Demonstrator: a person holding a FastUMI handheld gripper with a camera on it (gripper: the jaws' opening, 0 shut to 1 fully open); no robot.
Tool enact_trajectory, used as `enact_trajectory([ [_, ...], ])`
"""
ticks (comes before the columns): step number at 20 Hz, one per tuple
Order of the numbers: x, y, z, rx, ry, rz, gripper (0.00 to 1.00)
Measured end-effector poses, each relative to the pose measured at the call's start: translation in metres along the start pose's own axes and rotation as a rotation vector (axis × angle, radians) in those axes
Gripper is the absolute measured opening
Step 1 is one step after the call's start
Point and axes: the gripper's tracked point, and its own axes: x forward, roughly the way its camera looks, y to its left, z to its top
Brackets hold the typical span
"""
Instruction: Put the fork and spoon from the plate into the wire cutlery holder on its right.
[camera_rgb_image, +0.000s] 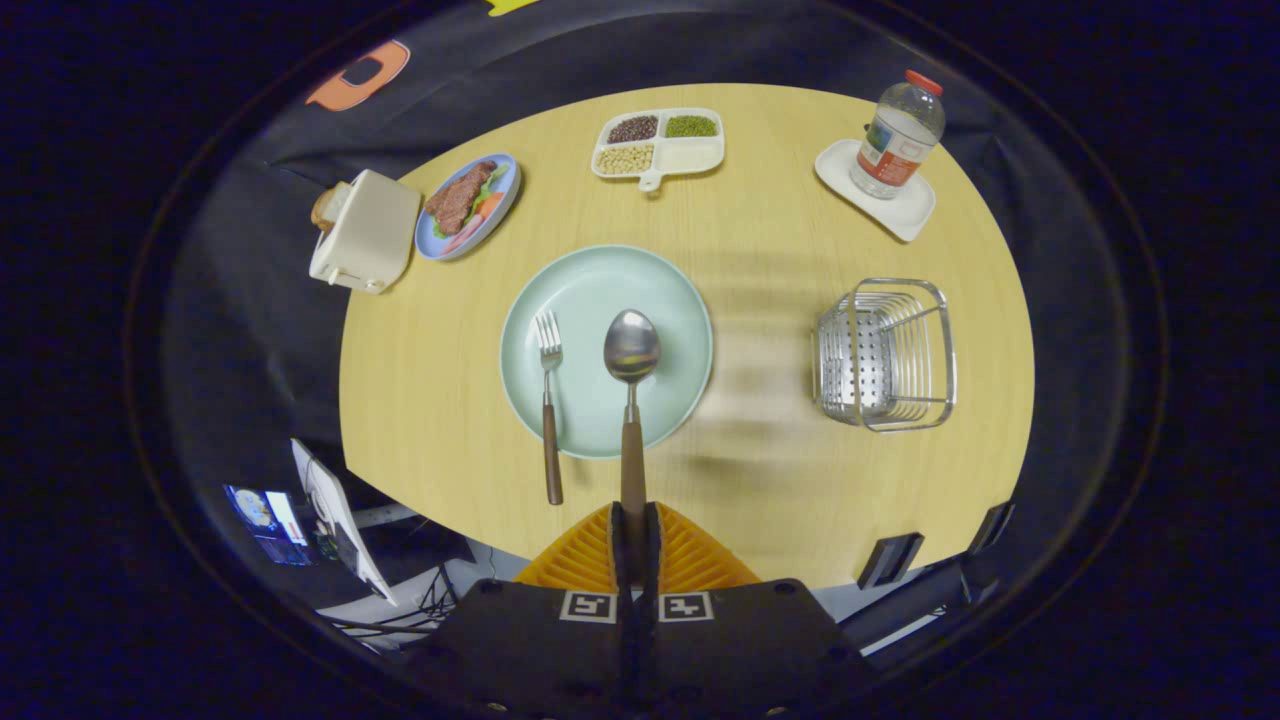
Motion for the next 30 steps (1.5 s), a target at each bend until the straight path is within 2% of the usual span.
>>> enact_trajectory([
  [4, -0.049, -0.025, 0.006, 0.023, -0.039, 0.011, 0.01],
  [10, -0.097, -0.098, 0.009, 0.061, -0.085, -0.046, 0.01],
  [13, -0.095, -0.126, 0.007, 0.081, -0.062, -0.082, 0.0],
  [18, -0.068, -0.133, 0.001, 0.166, 0.066, -0.054, 0.01],
  [20, -0.058, -0.138, 0.003, 0.188, 0.104, -0.071, 0.0],
  [30, -0.028, -0.144, 0.02, 0.258, 0.168, -0.1, 0.01],
])
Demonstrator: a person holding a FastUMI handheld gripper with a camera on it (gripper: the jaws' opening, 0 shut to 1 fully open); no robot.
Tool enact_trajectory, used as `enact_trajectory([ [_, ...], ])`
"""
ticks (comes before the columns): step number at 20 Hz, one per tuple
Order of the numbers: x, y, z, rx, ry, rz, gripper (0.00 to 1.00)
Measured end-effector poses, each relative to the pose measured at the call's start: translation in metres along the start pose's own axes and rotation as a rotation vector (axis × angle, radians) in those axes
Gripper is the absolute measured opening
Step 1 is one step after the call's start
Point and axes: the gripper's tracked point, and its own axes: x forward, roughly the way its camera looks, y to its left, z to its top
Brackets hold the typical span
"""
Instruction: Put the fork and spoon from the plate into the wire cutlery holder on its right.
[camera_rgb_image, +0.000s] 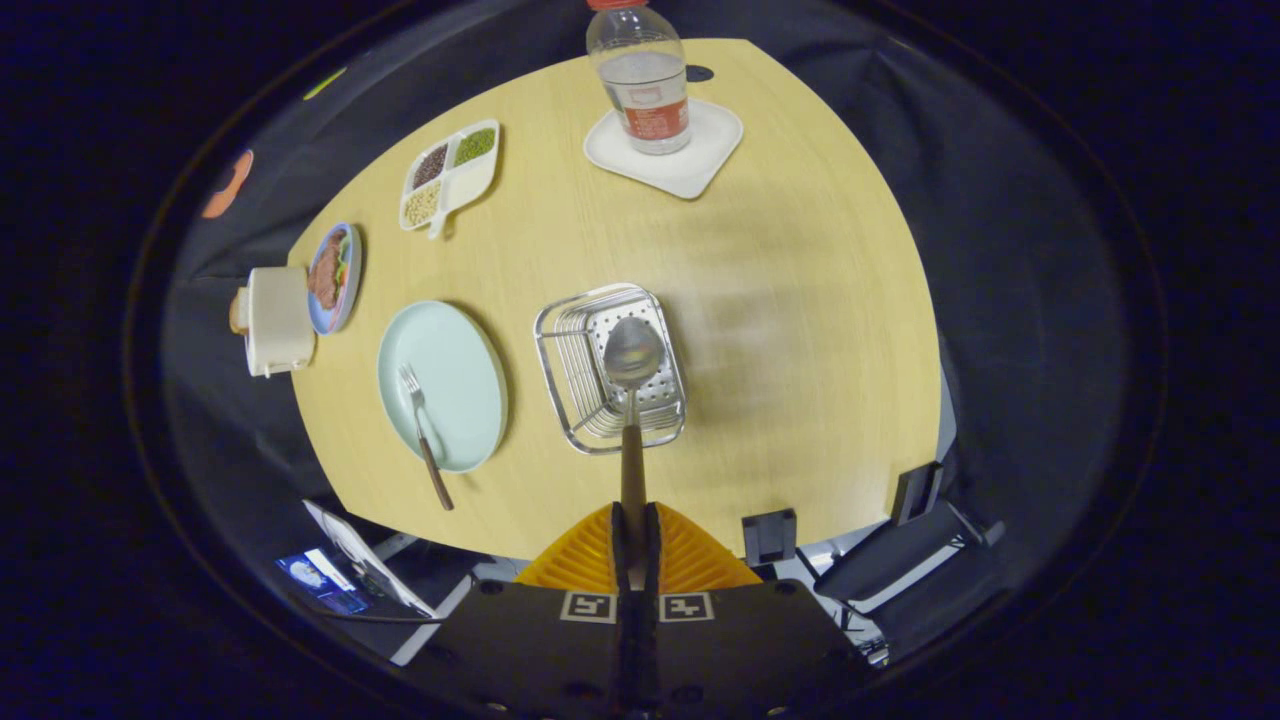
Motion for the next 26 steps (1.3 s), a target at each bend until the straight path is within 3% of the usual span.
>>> enact_trajectory([
  [5, 0.001, 0.001, 0.007, -0.018, -0.027, -0.02, 0.08],
  [12, -0.02, 0.007, 0.019, -0.12, -0.17, -0.081, 0.82],
  [14, -0.027, 0.018, 0.018, -0.158, -0.221, -0.092, 0.89],
  [20, -0.042, 0.075, 0.003, -0.276, -0.324, -0.089, 0.89],
  [26, -0.009, 0.137, -0.022, -0.302, -0.294, -0.08, 0.89],
])
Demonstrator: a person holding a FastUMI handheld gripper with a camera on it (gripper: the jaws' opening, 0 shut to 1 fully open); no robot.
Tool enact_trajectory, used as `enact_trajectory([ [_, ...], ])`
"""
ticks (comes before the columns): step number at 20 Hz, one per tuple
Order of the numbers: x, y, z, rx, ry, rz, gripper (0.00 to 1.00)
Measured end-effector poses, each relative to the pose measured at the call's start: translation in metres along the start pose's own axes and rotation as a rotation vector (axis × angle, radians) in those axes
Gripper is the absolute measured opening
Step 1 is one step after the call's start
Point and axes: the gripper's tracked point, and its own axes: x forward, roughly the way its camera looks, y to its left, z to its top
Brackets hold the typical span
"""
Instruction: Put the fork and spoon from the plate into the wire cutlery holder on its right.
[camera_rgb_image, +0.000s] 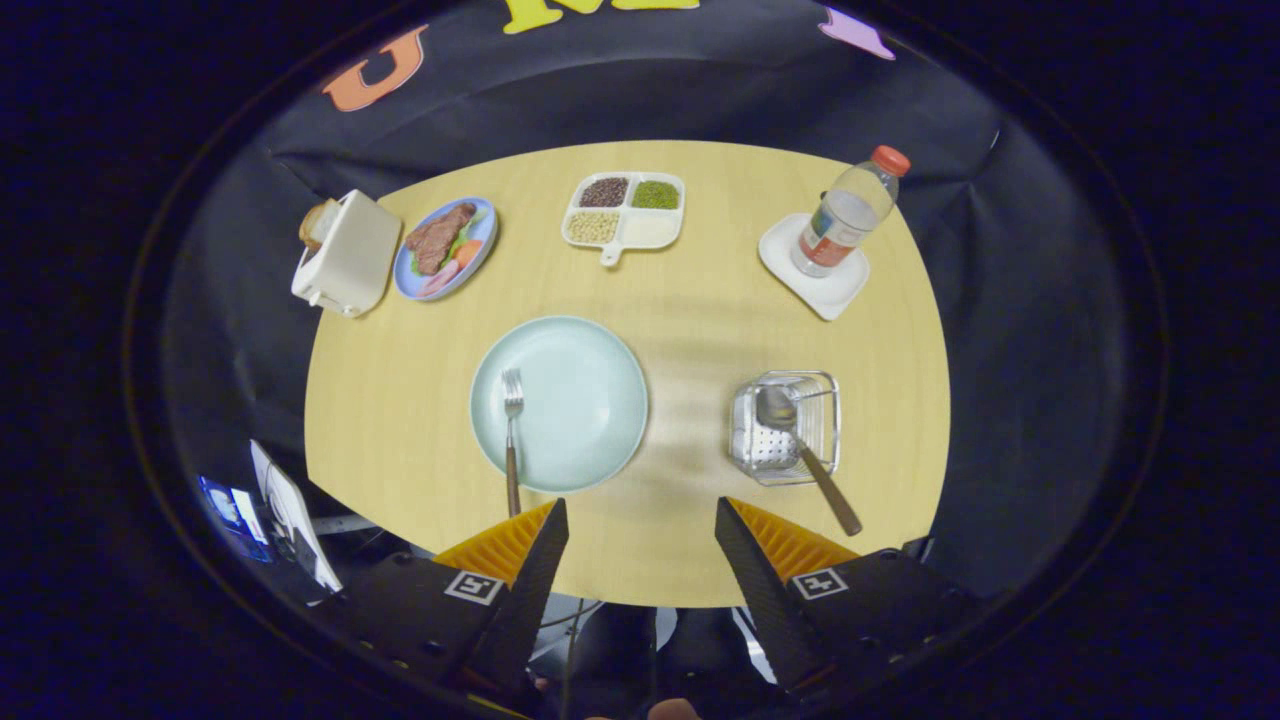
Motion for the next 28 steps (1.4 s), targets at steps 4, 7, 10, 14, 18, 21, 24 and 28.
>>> enact_trajectory([
  [4, 0.023, 0.045, -0.013, 0.01, 0.032, 0.023, 0.89],
  [7, 0.043, 0.073, -0.019, 0.016, 0.037, 0.033, 0.89],
  [10, 0.053, 0.09, -0.027, 0.027, 0.046, 0.04, 0.89],
  [14, 0.07, 0.102, -0.038, 0.07, 0.07, 0.043, 0.89],
  [18, 0.091, 0.105, -0.049, 0.123, 0.114, 0.041, 0.89],
  [21, 0.109, 0.106, -0.057, 0.125, 0.136, 0.031, 0.89],
  [24, 0.122, 0.108, -0.062, 0.131, 0.154, 0.024, 0.72],
  [28, 0.134, 0.11, -0.062, 0.133, 0.163, 0.017, 0.62],
])
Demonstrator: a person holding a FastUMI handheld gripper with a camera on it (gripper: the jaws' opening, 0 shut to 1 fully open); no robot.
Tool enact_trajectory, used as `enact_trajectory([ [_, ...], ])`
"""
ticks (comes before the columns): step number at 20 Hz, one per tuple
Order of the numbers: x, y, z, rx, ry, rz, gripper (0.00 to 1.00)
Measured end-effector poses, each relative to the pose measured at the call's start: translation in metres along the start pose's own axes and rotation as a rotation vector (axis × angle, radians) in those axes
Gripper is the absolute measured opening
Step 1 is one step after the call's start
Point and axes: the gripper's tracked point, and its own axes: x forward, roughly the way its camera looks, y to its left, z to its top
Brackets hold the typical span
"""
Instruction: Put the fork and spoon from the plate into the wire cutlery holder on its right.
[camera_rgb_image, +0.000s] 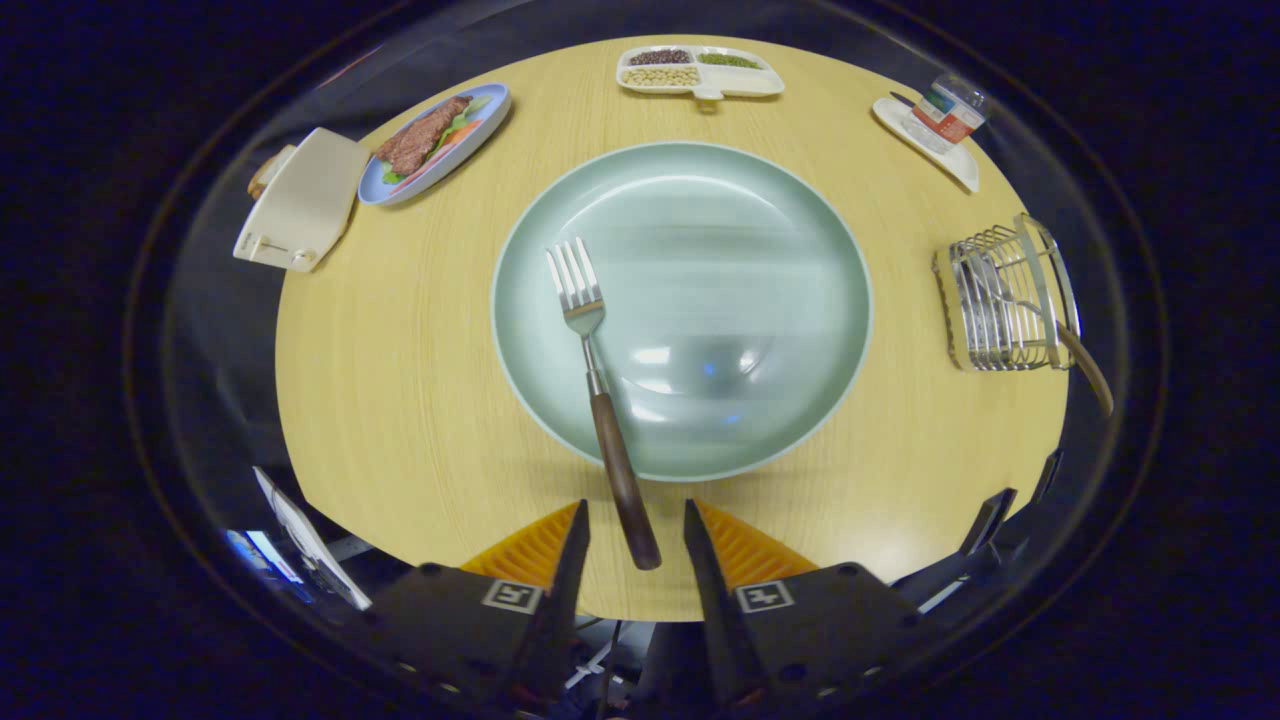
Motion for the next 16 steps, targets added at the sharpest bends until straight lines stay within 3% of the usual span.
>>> enact_trajectory([
  [2, 0.006, 0.003, 0.002, -0.008, 0.004, 0.002, 0.39],
  [5, 0.006, 0.004, 0.006, -0.026, -0.012, -0.016, 0.17],
  [7, 0.008, 0.002, 0.008, -0.04, -0.03, -0.017, 0.16],
  [8, 0.008, 0.001, 0.009, -0.04, -0.039, -0.013, 0.04],
  [16, -0.028, -0.011, 0.012, -0.03, -0.067, 0.053, 0.01],
])
